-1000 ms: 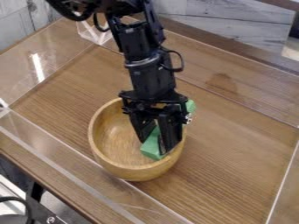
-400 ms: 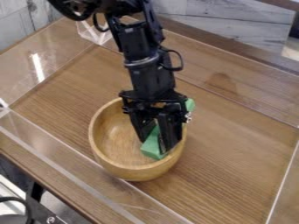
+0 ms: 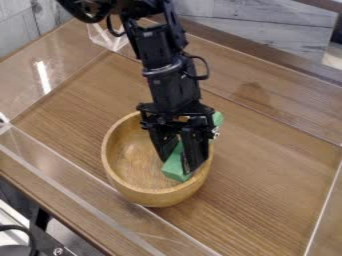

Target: Put the green block in the brown bowl

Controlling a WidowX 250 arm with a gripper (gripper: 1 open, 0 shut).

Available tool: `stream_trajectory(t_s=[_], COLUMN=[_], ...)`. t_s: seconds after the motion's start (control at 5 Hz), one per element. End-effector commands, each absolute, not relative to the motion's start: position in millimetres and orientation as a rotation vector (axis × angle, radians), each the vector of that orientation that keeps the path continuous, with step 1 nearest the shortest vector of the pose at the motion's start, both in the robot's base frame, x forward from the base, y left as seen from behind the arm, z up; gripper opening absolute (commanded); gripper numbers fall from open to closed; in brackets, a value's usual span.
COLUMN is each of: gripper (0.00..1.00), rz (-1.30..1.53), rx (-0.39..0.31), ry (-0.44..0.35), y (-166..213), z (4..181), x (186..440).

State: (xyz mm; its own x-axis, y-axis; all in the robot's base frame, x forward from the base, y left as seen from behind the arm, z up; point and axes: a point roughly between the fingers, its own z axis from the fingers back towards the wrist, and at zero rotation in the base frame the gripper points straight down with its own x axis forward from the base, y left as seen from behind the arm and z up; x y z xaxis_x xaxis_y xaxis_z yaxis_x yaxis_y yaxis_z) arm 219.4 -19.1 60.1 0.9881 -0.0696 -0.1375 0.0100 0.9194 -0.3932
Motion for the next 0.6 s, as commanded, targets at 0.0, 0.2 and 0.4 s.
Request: stream_trajectory(t_s=[0.0,0.2,0.4], gripper=[0.00,0.00,0.00], rz=[-0.042,-0.042,-0.042], rx=[-0.400,-0.404,-0.408], ry=[0.104,0.106,0.108], y=[-15.6,-15.5,-15.3], z=[69.6,69.3,69.1], x=[231.5,231.9,232.4])
